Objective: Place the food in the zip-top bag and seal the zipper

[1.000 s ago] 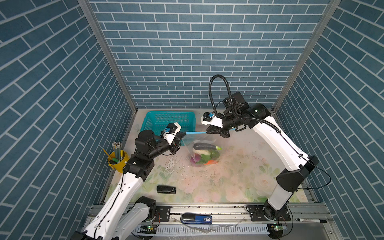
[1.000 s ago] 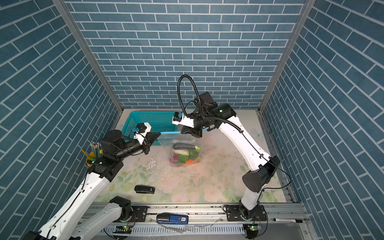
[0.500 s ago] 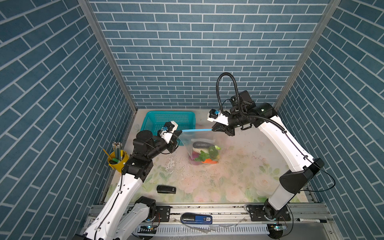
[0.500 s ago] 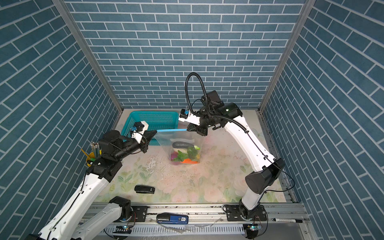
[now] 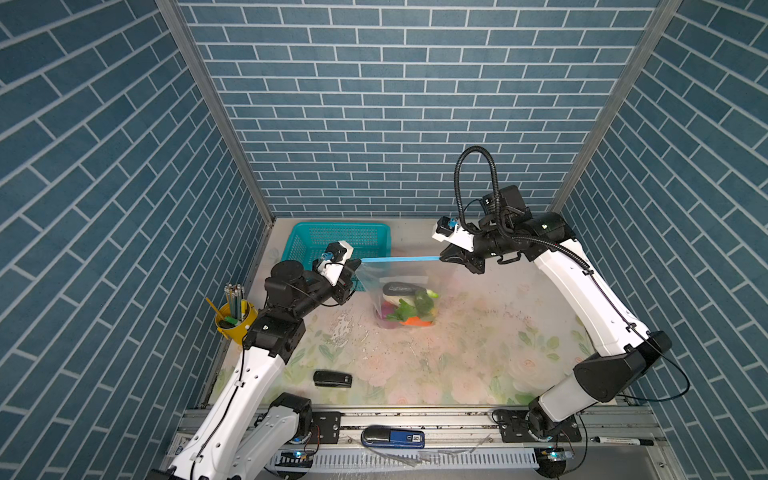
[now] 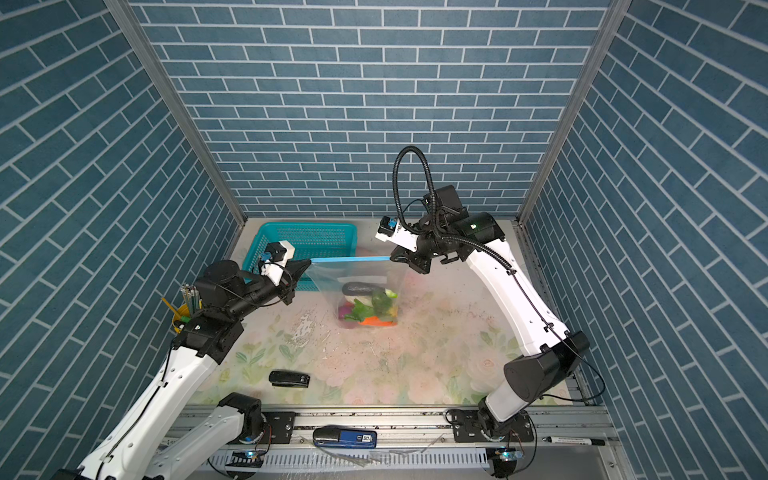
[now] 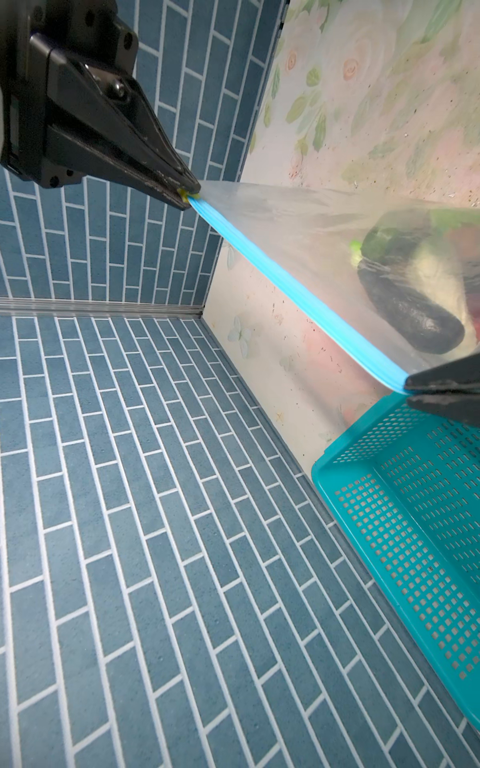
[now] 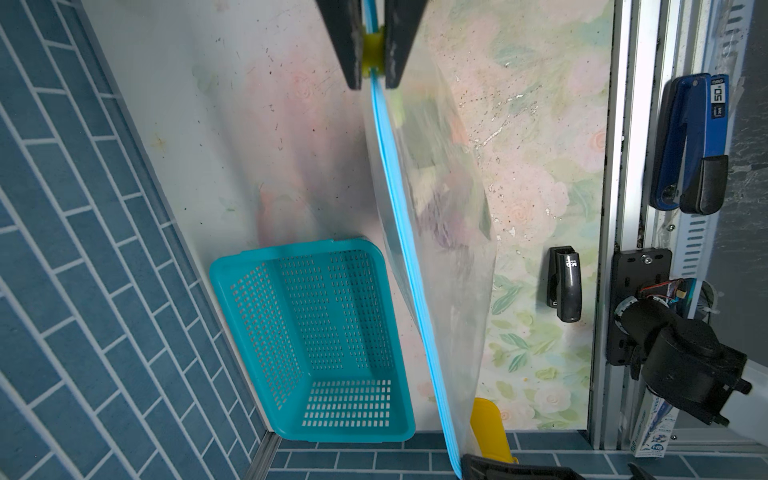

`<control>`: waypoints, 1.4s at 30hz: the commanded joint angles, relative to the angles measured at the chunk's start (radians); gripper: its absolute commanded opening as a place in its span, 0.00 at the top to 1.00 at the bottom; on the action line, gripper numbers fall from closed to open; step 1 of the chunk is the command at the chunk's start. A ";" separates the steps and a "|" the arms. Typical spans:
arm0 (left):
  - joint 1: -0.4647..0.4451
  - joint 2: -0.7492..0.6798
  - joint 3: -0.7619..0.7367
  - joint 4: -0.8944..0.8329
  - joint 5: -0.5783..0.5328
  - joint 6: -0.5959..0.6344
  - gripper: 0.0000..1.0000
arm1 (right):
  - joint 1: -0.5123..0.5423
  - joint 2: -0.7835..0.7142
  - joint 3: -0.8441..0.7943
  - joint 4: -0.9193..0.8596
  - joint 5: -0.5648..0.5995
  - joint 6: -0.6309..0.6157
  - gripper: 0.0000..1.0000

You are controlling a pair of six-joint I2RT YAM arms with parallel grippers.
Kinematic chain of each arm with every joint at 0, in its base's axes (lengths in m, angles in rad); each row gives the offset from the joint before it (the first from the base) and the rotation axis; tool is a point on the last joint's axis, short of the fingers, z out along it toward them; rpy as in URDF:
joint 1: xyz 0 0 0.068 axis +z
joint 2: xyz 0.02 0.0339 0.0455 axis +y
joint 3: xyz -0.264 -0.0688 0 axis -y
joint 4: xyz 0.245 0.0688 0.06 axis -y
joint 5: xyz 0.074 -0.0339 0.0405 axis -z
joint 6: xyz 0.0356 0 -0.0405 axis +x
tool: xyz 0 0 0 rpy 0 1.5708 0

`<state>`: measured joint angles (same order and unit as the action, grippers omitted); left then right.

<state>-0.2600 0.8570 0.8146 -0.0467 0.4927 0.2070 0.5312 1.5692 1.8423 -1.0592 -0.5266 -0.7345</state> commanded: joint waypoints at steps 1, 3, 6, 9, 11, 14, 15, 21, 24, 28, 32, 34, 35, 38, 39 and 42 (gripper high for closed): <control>0.027 -0.011 -0.014 0.023 -0.056 -0.011 1.00 | -0.039 -0.051 -0.044 0.002 0.049 0.026 0.96; 0.027 -0.011 -0.016 0.024 -0.055 -0.011 1.00 | -0.052 -0.063 -0.061 0.009 0.048 0.029 0.96; 0.027 -0.009 -0.018 0.031 -0.046 -0.014 1.00 | -0.067 -0.082 -0.082 0.016 0.050 0.032 0.96; 0.027 0.001 -0.016 0.048 -0.023 -0.037 1.00 | -0.076 -0.098 -0.097 0.021 0.053 0.032 0.95; 0.027 0.013 -0.008 0.074 0.013 -0.068 1.00 | -0.077 -0.112 -0.111 0.028 0.059 0.035 0.95; 0.025 0.035 0.004 0.106 0.061 -0.105 1.00 | -0.077 -0.138 -0.141 0.041 0.065 0.045 0.95; 0.023 0.041 0.007 0.113 0.072 -0.112 1.00 | -0.077 -0.147 -0.147 0.043 0.066 0.050 0.94; -0.023 0.079 0.010 0.192 0.142 -0.157 1.00 | -0.062 -0.193 -0.190 0.072 0.054 0.098 0.84; -0.076 0.102 0.033 0.216 0.157 -0.159 1.00 | -0.029 -0.197 -0.196 0.065 0.074 0.106 0.71; -0.145 0.125 0.062 0.239 0.176 -0.138 1.00 | 0.032 -0.196 -0.184 0.049 0.085 0.087 0.38; -0.180 0.147 0.094 0.243 0.207 -0.131 1.00 | 0.086 -0.135 -0.108 0.011 0.090 0.048 0.23; -0.192 0.146 0.101 0.242 0.205 -0.122 1.00 | 0.098 -0.100 -0.068 -0.006 0.091 0.035 0.20; -0.198 0.145 0.104 0.239 0.200 -0.122 1.00 | 0.102 -0.080 -0.047 -0.016 0.089 0.032 0.19; -0.206 0.144 0.107 0.230 0.194 -0.117 1.00 | 0.116 -0.037 0.003 -0.043 0.085 0.030 0.25; -0.209 0.143 0.106 0.229 0.193 -0.115 1.00 | 0.117 -0.031 0.009 -0.041 0.082 0.030 0.27; -0.211 0.141 0.103 0.224 0.191 -0.111 1.00 | 0.118 -0.019 0.025 -0.042 0.066 0.026 0.40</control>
<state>-0.4641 1.0069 0.8852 0.1436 0.6746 0.0822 0.6434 1.5436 1.8091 -1.0554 -0.4404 -0.6857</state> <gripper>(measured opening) 0.047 0.616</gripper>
